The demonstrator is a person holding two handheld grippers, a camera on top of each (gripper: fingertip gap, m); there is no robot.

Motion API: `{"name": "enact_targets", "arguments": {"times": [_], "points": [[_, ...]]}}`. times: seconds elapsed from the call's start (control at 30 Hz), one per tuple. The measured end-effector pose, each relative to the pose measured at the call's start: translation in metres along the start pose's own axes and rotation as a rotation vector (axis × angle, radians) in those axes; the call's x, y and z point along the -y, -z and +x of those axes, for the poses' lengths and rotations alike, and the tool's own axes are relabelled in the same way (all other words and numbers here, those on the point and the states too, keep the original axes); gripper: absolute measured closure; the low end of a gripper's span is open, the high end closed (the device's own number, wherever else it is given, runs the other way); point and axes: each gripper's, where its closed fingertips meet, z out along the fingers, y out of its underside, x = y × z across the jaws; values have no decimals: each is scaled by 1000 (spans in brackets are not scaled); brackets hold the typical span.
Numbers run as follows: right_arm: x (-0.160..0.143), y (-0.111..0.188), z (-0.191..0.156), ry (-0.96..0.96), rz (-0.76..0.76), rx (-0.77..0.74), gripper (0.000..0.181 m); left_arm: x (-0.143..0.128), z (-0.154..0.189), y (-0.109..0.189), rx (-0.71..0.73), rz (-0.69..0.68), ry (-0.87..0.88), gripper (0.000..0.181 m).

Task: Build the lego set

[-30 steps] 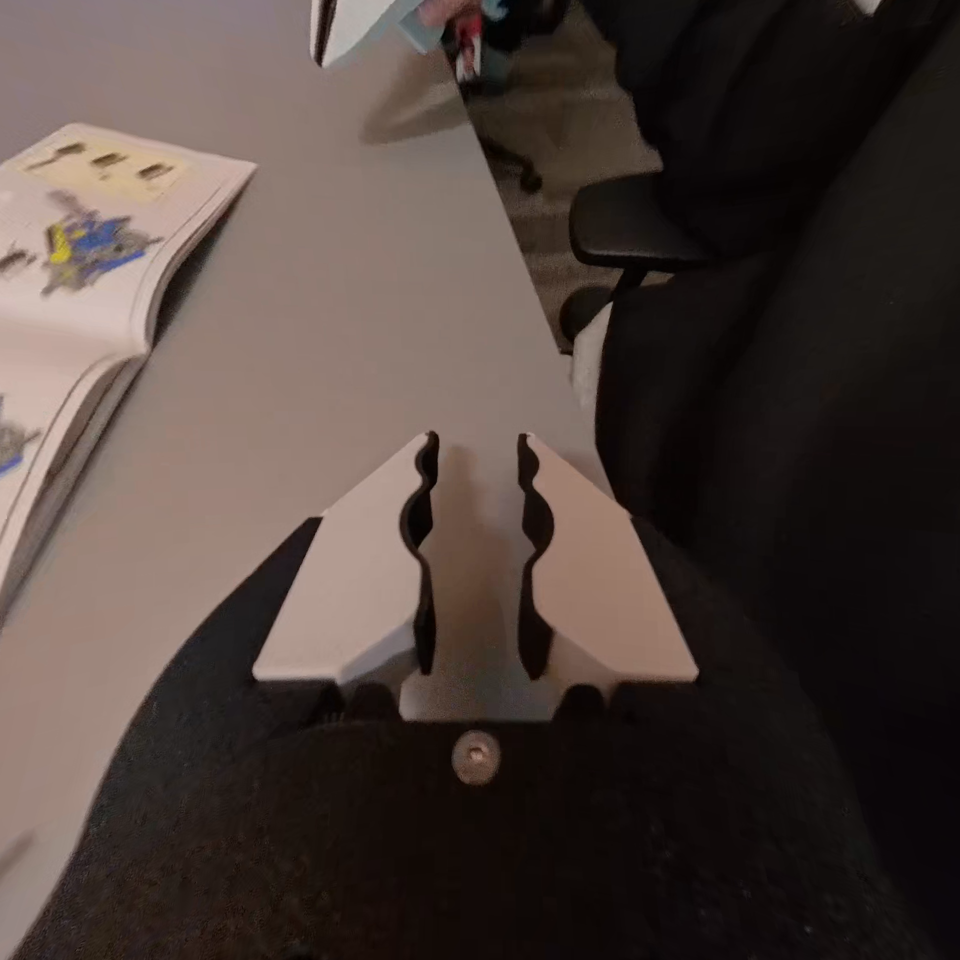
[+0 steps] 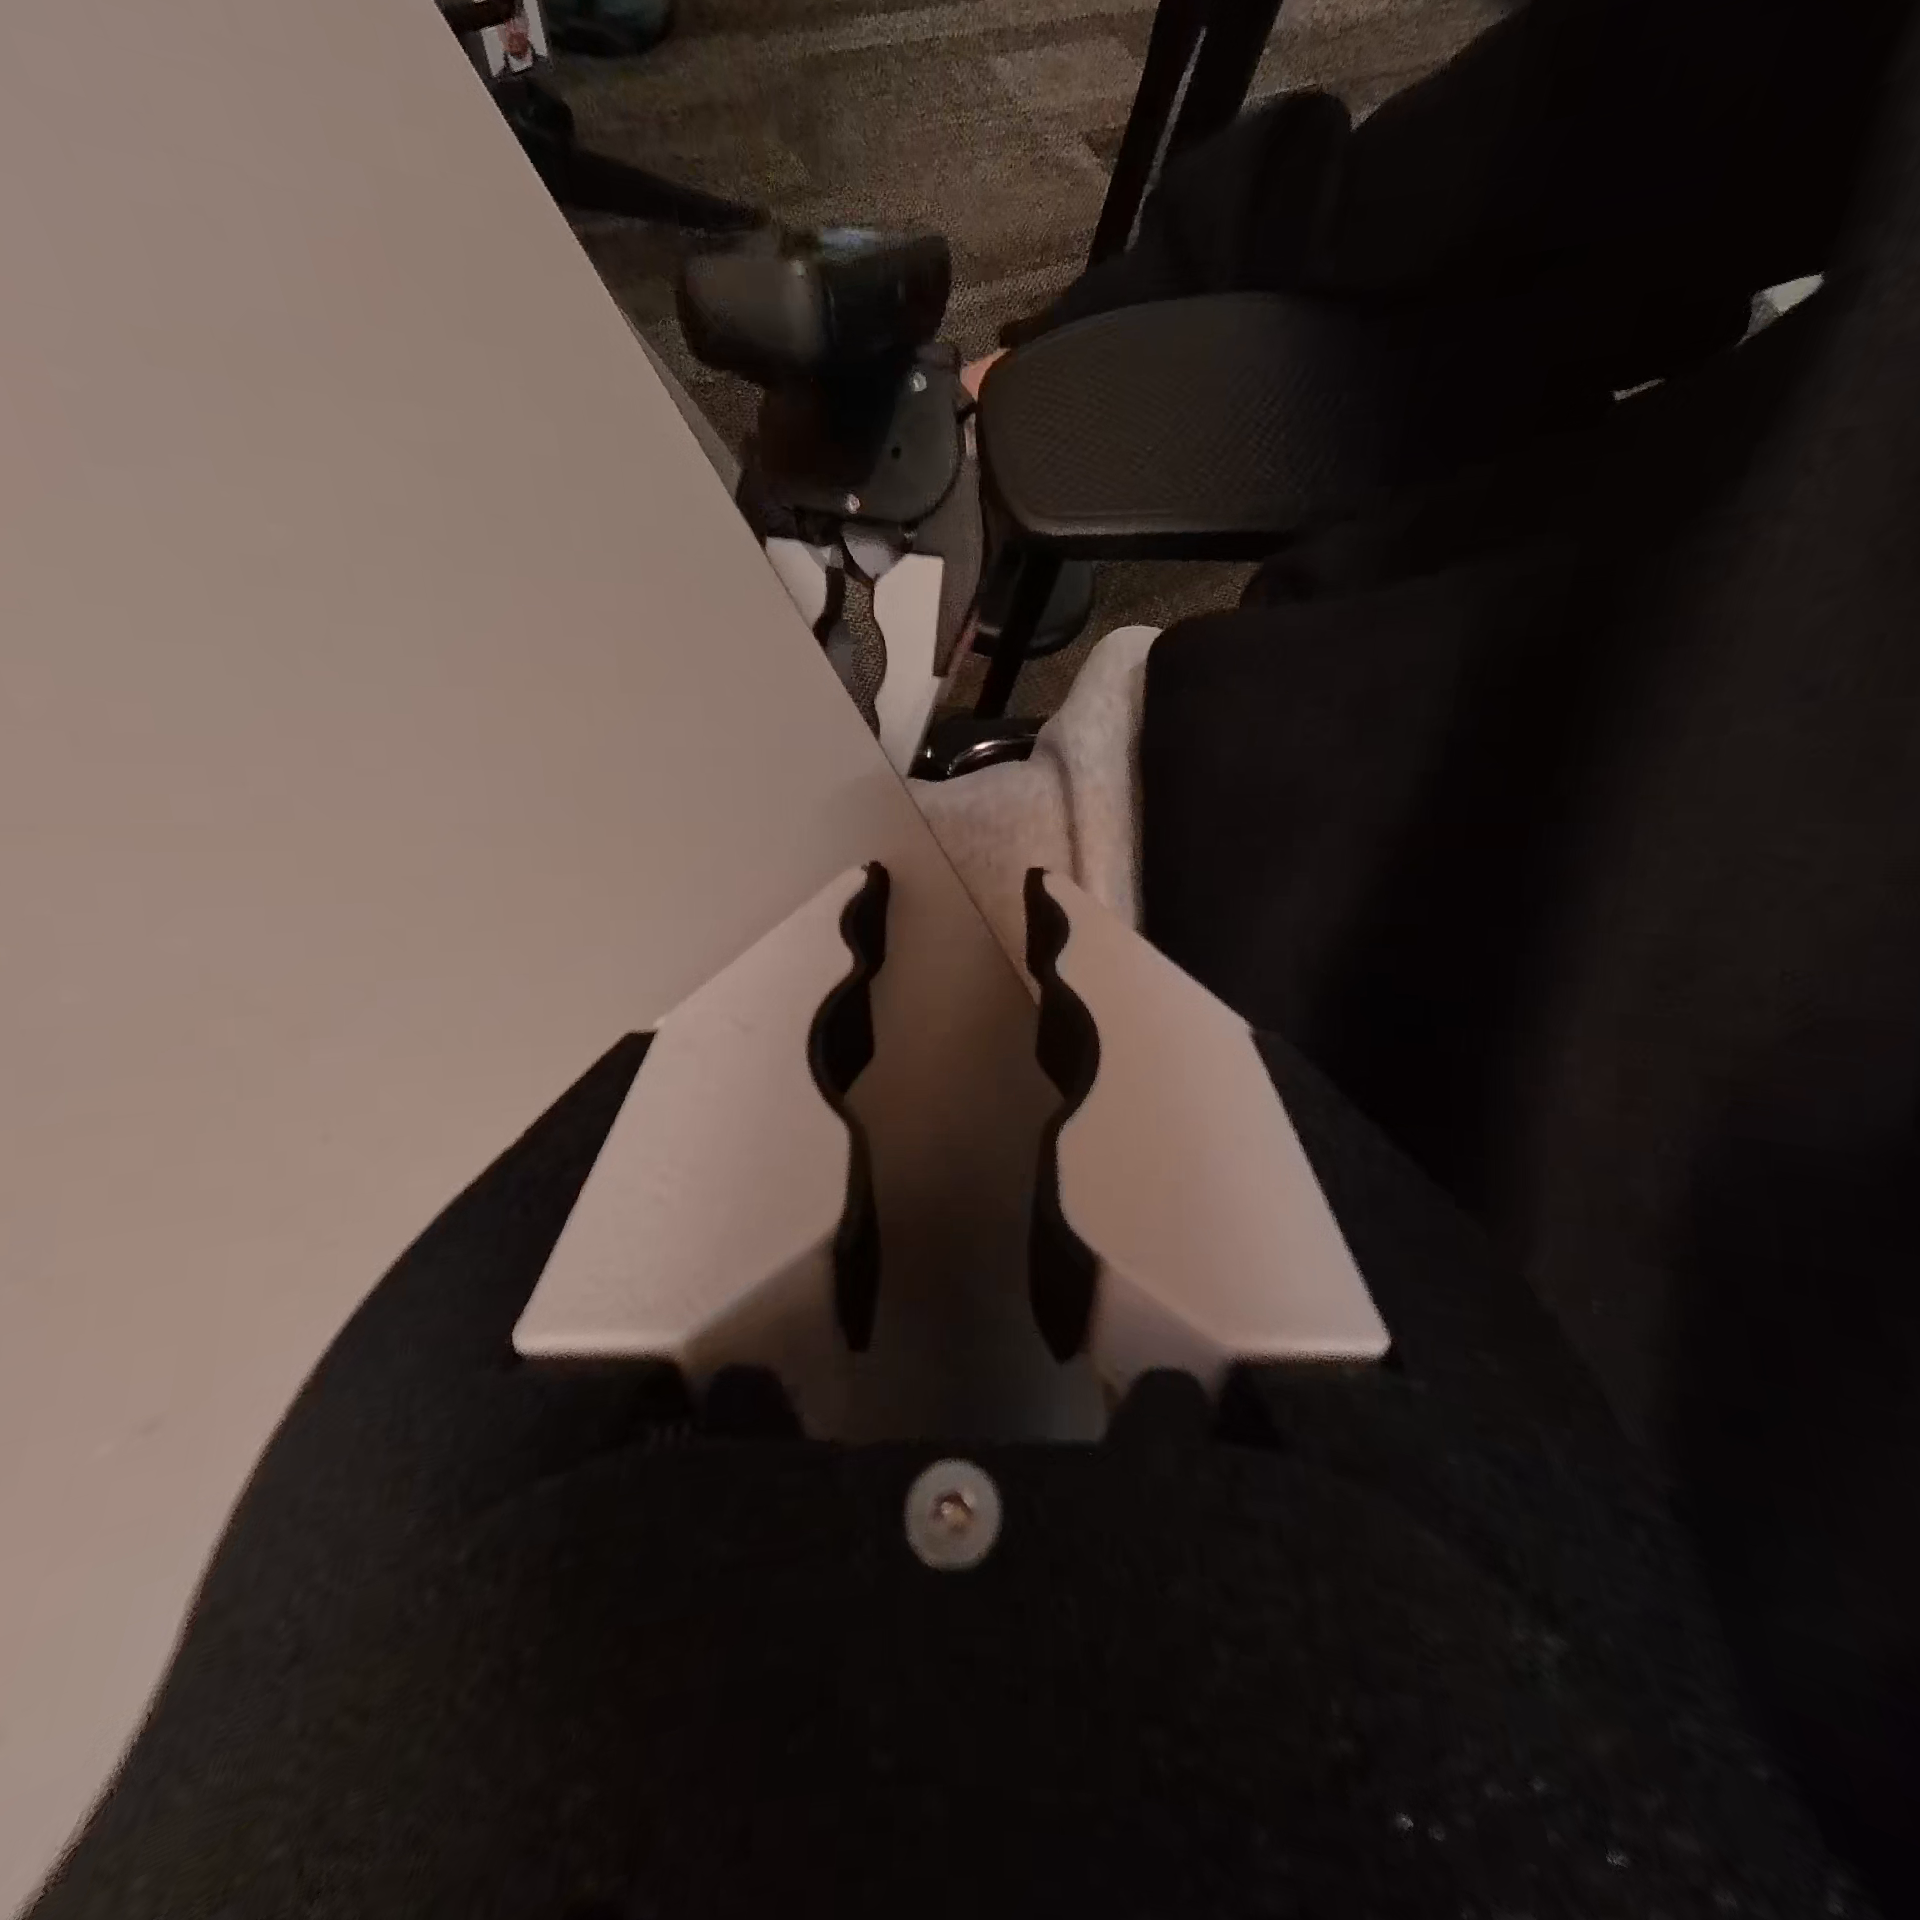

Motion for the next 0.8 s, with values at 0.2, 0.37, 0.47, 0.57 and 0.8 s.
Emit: {"name": "enact_targets", "arguments": {"times": [0.2, 0.37, 0.47, 0.57, 0.8], "points": [[-15, -10, -3, 52, -136, -42, 159, 0, -2, 0, 14, 2, 1, 158], [-16, 0, -20, -44, -102, 29, 171, 1, -2, 0, 8, 5, 16, 157], [-16, 3, -21, -76, -84, 28, 161, 1, -2, 0, -5, 7, 28, 157], [-18, -1, -22, -56, -102, 28, 164, 2, -3, 0, -27, 10, 52, 157], [-25, -13, -22, 59, -165, 4, 177, 2, -3, 0, -14, 9, 41, 157]]}}
